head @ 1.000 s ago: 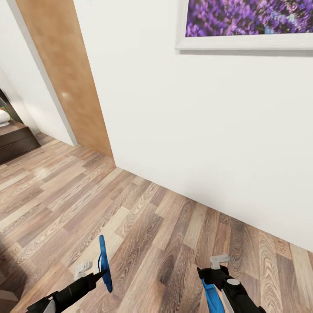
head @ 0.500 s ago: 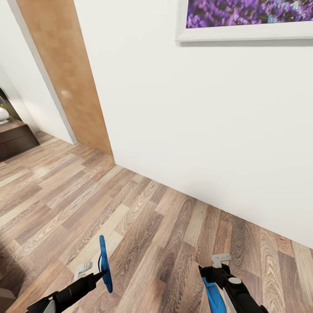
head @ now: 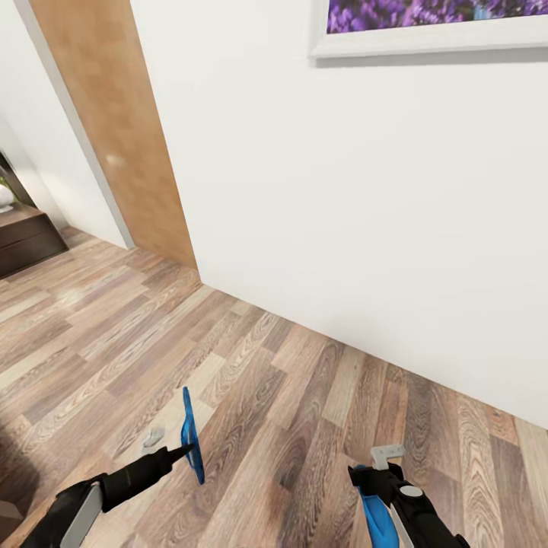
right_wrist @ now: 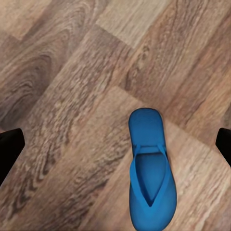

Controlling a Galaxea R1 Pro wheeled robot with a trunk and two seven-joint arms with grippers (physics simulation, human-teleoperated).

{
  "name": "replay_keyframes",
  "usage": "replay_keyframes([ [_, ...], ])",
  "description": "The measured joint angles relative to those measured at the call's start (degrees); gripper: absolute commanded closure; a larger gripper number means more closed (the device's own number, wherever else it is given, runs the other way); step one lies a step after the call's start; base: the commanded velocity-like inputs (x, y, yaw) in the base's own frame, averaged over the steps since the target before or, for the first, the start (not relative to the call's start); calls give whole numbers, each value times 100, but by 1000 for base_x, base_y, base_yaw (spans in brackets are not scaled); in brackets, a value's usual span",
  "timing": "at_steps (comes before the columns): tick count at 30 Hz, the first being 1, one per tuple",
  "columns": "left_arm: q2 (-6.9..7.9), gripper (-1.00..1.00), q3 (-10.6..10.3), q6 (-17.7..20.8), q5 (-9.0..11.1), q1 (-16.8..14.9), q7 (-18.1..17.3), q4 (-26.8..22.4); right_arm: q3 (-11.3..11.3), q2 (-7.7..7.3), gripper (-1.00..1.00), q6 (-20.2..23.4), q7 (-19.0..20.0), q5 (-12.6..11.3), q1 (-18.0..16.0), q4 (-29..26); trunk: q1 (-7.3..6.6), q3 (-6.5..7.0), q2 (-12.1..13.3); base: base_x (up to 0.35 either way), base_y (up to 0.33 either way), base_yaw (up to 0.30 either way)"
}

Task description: In the bedroom, move the book from the bed onto either nightstand, and place the two sandals side by side next to the bed.

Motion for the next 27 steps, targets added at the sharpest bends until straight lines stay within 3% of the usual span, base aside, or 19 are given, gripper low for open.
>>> replay_keyframes([
  [4, -1, 100, -1, 293, 130, -4, 24, -428, -5, -1, -100, 1, 0, 0, 0, 0, 88, -73, -160, 0, 0, 0],
  [27, 36, 100, 26, 338, 132, -5, 19, -483, -20, -10, -100, -1, -9, 5, 0, -25, 594, -486, -1083, 0, 0, 0],
])
